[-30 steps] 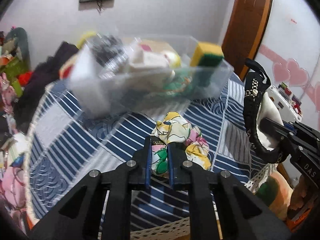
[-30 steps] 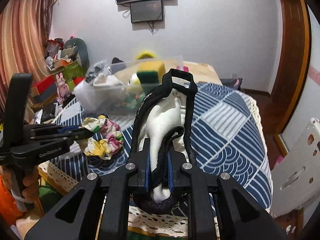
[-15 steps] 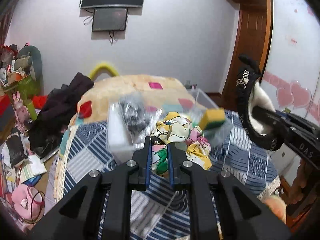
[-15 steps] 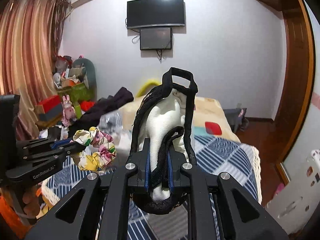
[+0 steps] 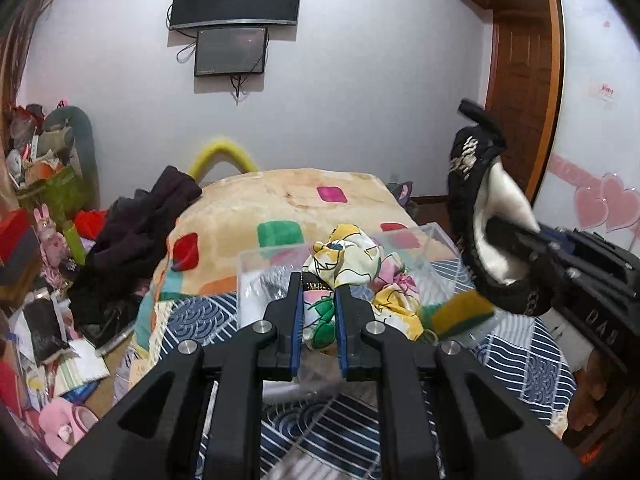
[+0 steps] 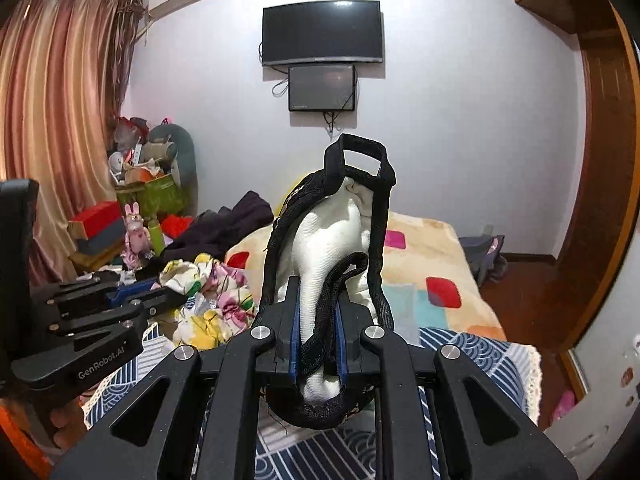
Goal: Organize soft objects
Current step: 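Place floral cloth with left tool while right tool places black-strapped bag in box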
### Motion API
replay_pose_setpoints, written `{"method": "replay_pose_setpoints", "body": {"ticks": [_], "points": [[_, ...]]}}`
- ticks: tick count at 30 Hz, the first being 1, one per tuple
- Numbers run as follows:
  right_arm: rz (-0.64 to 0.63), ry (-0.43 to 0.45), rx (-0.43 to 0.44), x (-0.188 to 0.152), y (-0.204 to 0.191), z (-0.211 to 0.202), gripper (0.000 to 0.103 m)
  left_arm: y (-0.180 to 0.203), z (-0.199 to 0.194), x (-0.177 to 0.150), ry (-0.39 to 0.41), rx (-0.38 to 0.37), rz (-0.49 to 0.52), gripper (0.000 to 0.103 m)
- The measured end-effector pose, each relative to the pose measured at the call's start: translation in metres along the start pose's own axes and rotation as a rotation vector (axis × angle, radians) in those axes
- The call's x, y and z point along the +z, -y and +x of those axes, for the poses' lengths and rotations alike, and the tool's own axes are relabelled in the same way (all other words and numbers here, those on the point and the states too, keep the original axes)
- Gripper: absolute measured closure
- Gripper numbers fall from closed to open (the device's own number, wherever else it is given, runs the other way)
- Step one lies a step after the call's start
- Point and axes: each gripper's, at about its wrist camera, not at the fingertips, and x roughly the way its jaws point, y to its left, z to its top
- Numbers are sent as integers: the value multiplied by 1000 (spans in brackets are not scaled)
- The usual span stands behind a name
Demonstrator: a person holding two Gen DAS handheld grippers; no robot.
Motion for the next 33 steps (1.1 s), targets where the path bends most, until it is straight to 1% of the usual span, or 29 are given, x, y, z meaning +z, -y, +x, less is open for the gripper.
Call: {"method": "replay_pose_setpoints", "body": {"ticks": [4,6,9,12,14,15,18,20,21,23,24,29,33], "points": [[2,-61,25,-7,2,25,90,1,12,5,3,9,21,90],[-11,-94,16,-13,2,36,90,3,20,4,-7,8,24,90],[-20,-141,7,-20,3,50,90,4,39,0,-42,1,22,90],[-25,-161,-7,-24,4,56,90,3,57,-2,-58,16,22,90],[-24,-177,-5,-26,6,59,87,3,72,-4,-98,31,22,90],[-23,-182,-9,-27,6,60,87,2,76,-4,-109,27,23,88],[-21,-185,-9,-27,8,58,85,5,81,-9,-119,24,44,78],[-18,-185,-6,-24,10,59,79,8,80,-12,-107,24,72,71],[-19,-184,-3,-23,9,58,78,10,80,-13,-106,24,76,69],[-17,-173,0,-21,9,54,72,12,76,-15,-101,15,83,66],[-16,-164,0,-19,9,50,71,13,75,-15,-98,14,84,66],[-18,-114,5,-9,9,33,70,15,56,-12,-76,-8,75,66],[-22,-61,13,0,6,11,70,14,32,-6,-41,-46,56,66]]}}
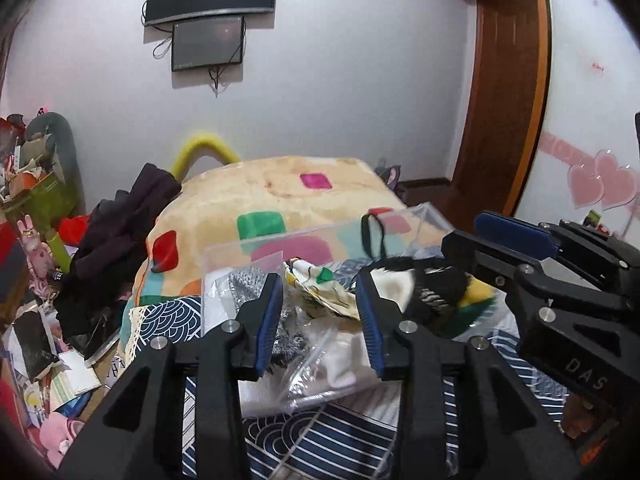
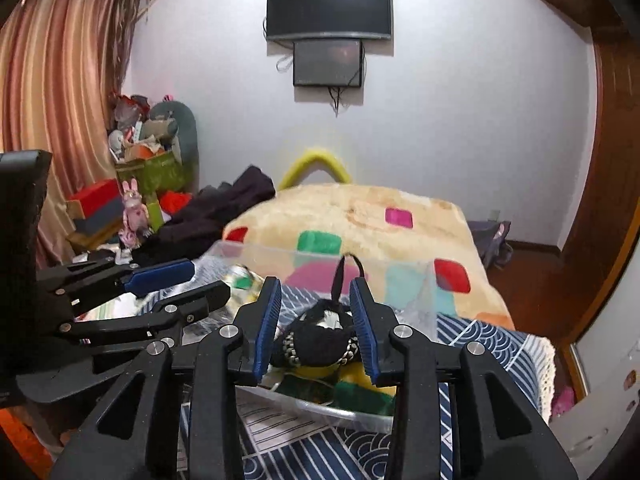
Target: Organize soft objects
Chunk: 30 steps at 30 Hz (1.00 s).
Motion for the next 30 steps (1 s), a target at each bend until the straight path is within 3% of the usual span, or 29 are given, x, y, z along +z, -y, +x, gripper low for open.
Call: {"method": "replay_pose_setpoints", "body": {"ticks": [5,8,12,17,23,30], "points": [[2,61,10,3,-3,-27,65,-1,-35,3,54,-33,-20,64],[5,99,6,1,-5,-43,58,-2,-61,-1,90,-55,-38,54],[1,150,-18,-4,-11,-63,48,3,-88,-9,138,-51,-25,49],[12,211,-44,-9,-16,-82,20,8,-116,-19,201,-30,-28,33],[40,240,-37,-15,-21,-95,11,13,-146,-27,265,-4,-27,15],[58,268,-38,-18,-22,-103,6,15,-165,-34,305,13,-23,9]]}}
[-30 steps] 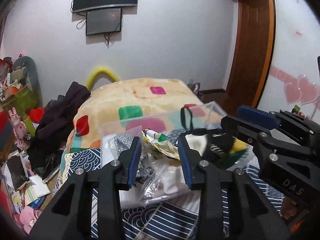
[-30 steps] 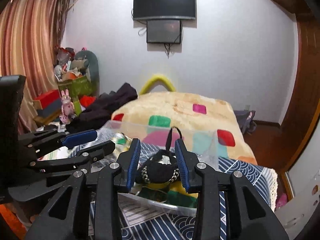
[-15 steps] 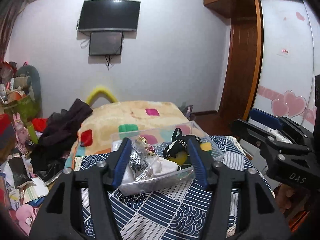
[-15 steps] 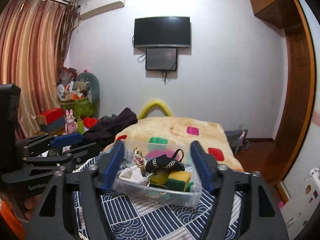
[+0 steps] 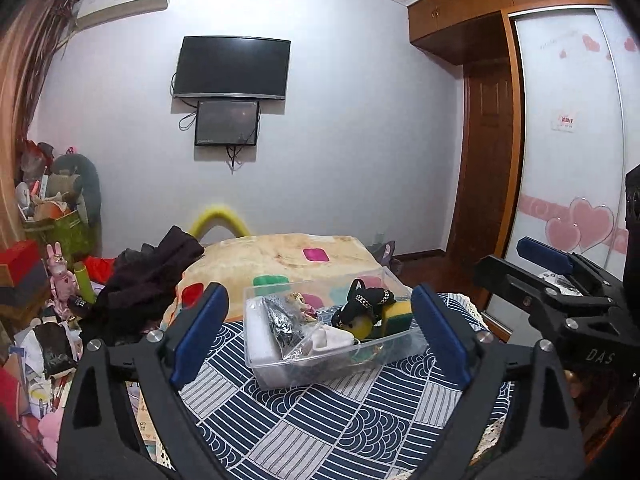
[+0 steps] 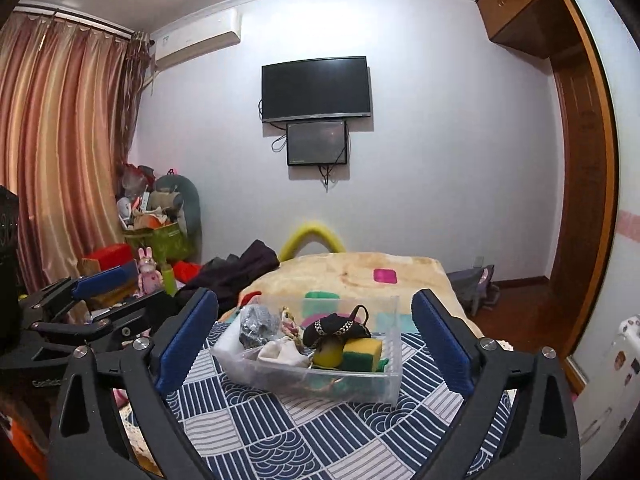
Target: Organize soft objects
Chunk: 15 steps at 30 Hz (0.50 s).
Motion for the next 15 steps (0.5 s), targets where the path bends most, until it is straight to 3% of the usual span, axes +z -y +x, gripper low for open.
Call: {"method": "replay_pose_setpoints", "body": {"ticks": [15], "points": [[-9,12,-7,-5,-2,-10,5,0,-4,-1,13,3,0,8]]}}
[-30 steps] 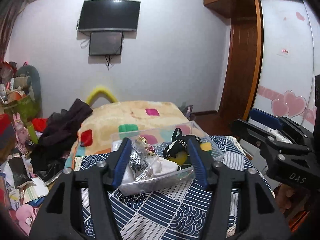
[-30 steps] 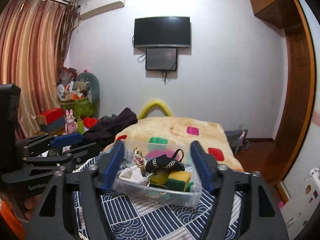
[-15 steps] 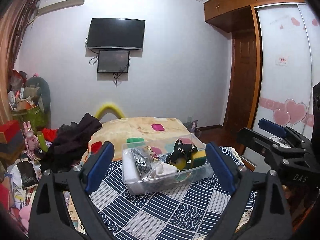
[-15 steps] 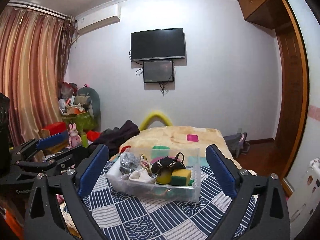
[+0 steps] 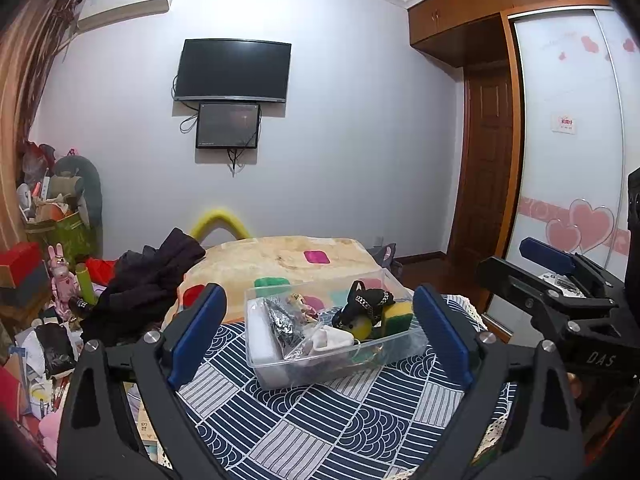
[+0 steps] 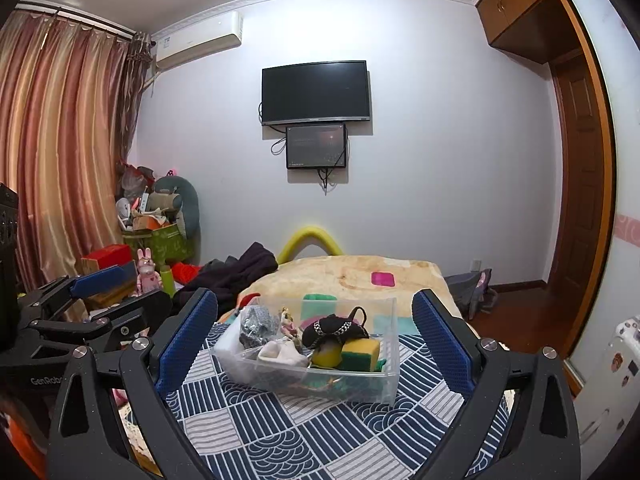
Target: Organize soft objects
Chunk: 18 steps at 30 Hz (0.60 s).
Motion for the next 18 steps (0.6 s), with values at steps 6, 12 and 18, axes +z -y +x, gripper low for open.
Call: {"method": "replay_pose_setpoints", "body": {"ticks": [6,12,18], "points": [[1,-1,-1,0,0,0,4,-1,0,-2,-2,-1,-3,7],[5,1,2,0,0,-2,4,-2,1,-2,-2,-3,-3,7],[12,4,4,-1,0,-3,3,-2,-1,-3,2,-4,1,7]]}}
